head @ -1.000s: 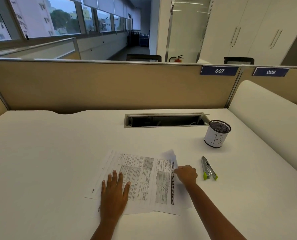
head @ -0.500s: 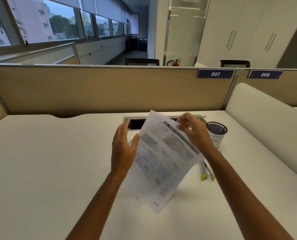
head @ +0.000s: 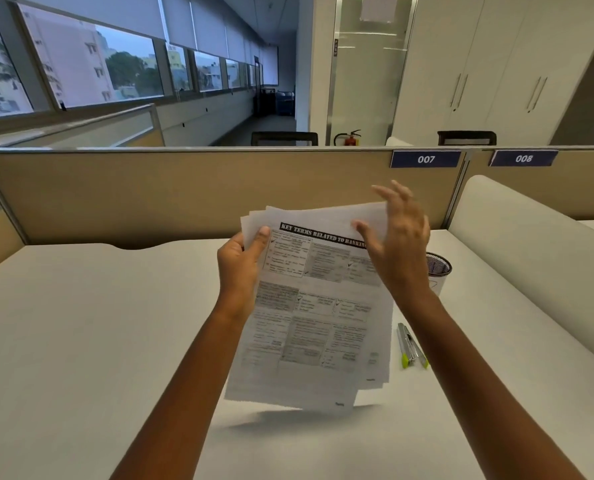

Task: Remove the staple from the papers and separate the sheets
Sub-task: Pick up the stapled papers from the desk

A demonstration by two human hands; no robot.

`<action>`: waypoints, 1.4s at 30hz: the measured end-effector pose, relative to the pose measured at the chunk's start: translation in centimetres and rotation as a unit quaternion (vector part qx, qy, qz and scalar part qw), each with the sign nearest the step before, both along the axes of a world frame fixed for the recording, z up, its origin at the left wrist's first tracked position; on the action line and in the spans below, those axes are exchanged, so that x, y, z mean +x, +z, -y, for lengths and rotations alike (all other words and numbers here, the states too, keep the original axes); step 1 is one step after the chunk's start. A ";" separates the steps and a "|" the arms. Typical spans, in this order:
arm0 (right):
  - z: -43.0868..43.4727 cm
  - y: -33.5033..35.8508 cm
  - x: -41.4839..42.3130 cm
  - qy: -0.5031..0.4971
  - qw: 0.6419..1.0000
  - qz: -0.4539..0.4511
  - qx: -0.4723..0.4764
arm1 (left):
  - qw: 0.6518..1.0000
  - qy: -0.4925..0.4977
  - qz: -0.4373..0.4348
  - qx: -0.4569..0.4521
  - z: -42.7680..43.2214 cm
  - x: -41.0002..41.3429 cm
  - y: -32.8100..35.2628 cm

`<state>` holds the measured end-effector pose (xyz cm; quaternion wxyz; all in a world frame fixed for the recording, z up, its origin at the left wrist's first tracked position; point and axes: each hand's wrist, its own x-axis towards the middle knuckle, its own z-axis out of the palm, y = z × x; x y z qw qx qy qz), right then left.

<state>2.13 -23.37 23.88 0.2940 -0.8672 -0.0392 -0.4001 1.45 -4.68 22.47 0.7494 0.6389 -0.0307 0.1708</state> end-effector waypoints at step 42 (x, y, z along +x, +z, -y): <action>1.0 -12.2 -3.2 0.231 0.936 -0.022 -0.263 | 0.976 0.013 -0.196 -0.094 -2.9 2.3 -3.0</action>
